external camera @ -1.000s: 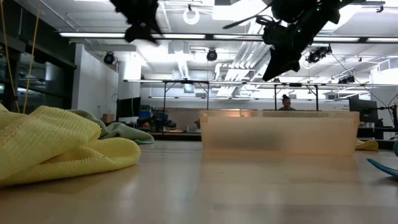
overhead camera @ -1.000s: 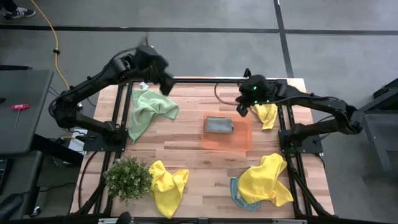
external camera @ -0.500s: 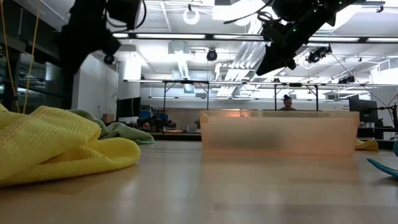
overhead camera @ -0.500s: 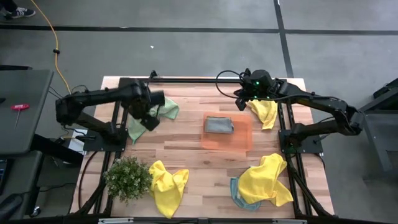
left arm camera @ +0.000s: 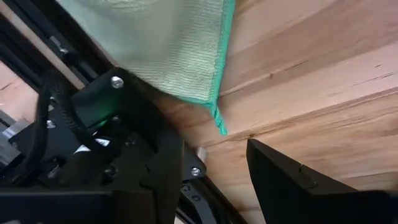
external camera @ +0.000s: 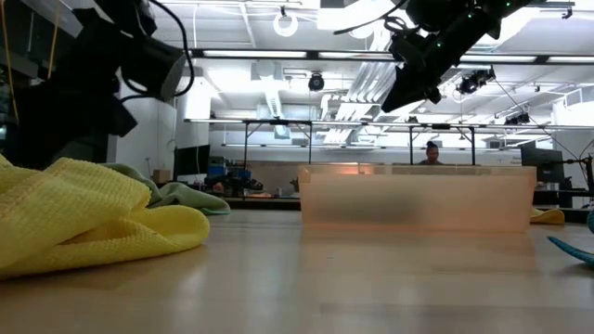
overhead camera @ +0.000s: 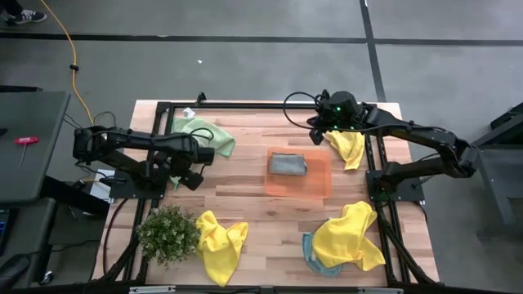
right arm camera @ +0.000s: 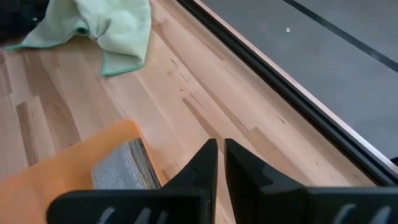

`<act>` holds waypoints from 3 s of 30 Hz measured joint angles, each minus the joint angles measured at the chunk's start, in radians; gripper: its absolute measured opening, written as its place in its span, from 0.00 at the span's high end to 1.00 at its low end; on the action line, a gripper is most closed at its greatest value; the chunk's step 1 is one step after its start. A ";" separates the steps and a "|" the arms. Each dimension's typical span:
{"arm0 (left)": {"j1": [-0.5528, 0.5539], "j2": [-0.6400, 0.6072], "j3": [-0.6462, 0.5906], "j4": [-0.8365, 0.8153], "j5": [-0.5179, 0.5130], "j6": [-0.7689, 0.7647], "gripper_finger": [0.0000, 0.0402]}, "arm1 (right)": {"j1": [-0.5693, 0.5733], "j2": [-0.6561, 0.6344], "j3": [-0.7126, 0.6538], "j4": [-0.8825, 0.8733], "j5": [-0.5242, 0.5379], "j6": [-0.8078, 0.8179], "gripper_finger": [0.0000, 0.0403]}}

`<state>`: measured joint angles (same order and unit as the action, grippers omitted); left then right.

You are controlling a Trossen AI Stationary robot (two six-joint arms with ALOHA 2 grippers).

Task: Fold microfiber towels
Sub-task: Fold the green microfiber towel

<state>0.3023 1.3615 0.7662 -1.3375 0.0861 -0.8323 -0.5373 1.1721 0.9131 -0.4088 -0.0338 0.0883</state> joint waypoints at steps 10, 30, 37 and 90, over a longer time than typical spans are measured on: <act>-0.010 0.049 0.000 0.092 -0.030 -0.041 0.60 | 0.000 0.000 0.000 0.018 0.000 0.016 0.95; -0.089 0.237 -0.027 0.108 -0.085 -0.064 0.62 | 0.000 0.000 0.000 0.053 0.001 0.007 0.95; -0.087 0.238 -0.107 0.201 -0.022 -0.133 0.68 | 0.000 0.000 0.000 0.061 0.001 -0.002 0.95; 0.395 0.376 1.542 0.063 0.128 0.740 1.00 | 0.000 0.013 -0.001 0.211 -0.150 -0.042 0.89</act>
<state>0.6976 1.7370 2.3083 -1.2749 0.2142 -0.0919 -0.5375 1.1849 0.9123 -0.1973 -0.1836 0.0466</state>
